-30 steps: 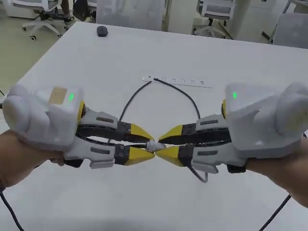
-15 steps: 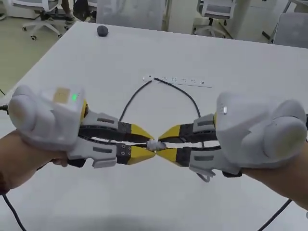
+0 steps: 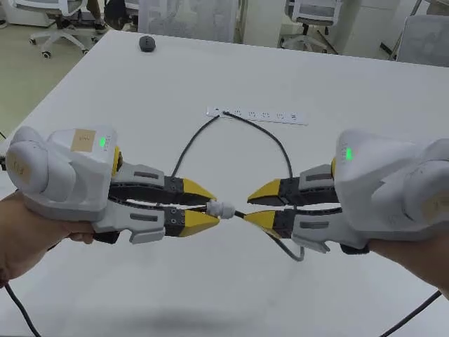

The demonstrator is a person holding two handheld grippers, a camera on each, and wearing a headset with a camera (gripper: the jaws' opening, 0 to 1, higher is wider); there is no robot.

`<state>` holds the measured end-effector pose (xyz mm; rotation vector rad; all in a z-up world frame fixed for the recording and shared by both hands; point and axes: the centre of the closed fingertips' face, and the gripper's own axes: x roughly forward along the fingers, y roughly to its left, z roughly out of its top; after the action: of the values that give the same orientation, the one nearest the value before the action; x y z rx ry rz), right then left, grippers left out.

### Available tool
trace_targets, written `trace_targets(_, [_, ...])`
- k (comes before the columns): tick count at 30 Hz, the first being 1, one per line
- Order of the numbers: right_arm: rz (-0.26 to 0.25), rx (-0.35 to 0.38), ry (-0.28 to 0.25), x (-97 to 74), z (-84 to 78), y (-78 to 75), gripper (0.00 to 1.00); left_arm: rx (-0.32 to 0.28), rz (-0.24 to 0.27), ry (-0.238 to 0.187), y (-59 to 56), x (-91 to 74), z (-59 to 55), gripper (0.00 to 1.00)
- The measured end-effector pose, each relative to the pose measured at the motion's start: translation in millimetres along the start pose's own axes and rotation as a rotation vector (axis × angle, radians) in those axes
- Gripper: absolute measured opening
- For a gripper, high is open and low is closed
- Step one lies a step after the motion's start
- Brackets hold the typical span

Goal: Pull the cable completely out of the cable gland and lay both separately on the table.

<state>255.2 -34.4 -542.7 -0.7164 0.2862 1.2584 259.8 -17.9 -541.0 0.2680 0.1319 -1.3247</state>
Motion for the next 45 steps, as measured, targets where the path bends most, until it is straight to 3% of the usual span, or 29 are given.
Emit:
trace_targets(9, [0.017, 0.002, 0.032, 7.4, -2.2, 3.6, 0.03, 0.013, -0.005, 0.002, -1.4, 1.1, 2.1, 0.15])
trace_targets(20, [0.021, -0.061, 0.052, 6.6, -3.8, 5.5, 0.0, 0.031, -0.002, 0.017, -3.0, -1.4, 0.0, 0.15])
trace_targets(35, [0.014, -0.054, 0.118, 0.0, -37.0, -0.9, 0.0, 0.033, 0.018, 0.043, 1.4, -13.1, -8.4, 0.15])
trace_targets(45, [0.009, -0.032, 0.196, 0.3, -75.9, -7.4, 0.0, 0.033, 0.028, 0.069, 3.8, -21.3, -16.4, 0.15])
